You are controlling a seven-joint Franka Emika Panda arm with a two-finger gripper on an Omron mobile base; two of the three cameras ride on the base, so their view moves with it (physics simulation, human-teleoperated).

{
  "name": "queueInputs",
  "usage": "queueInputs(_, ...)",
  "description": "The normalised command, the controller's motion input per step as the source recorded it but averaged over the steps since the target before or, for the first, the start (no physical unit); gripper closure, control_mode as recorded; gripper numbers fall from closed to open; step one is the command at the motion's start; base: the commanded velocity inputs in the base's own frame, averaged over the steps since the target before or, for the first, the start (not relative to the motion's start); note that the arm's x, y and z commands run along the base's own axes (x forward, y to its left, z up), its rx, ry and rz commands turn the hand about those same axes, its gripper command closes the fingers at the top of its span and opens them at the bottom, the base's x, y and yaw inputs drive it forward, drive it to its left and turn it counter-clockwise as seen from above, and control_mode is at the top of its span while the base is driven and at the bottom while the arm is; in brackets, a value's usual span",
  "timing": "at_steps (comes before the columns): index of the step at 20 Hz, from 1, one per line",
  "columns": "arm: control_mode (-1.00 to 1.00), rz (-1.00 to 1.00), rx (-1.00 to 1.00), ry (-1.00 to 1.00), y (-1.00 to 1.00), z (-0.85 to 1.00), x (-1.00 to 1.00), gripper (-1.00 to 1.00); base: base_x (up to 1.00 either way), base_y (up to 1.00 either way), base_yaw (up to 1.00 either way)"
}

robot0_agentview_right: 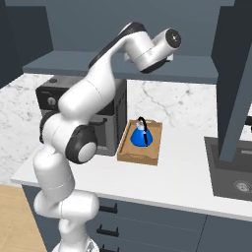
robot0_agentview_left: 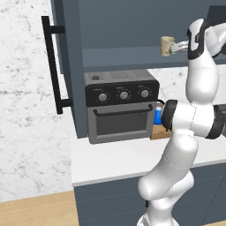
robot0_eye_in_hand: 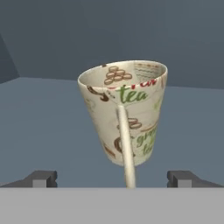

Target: Pick the kettle from the counter and place it on the tray. Then pick the mug from the cabinet and place it on the tray. Then close the cabinet doors.

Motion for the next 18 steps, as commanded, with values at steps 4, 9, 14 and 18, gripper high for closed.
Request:
queueInputs(4, -1.00, 0.00, 0.00, 0.00, 0.00, 0.00, 0.23, -1.00, 0.00, 0.00, 0.00)
queueInputs(9, -1.00, 0.00, 0.00, 0.00, 0.00, 0.00, 0.26, -1.00, 0.00, 0.00, 0.00)
queueInputs(14, -1.00, 0.03, 0.00, 0.00, 0.00, 0.00, 0.17, -1.00, 0.00, 0.00, 0.00)
queueInputs(18, -1.00, 0.04, 0.00, -0.02, 0.00, 0.00, 0.06, 1.00, 0.00, 0.00, 0.00)
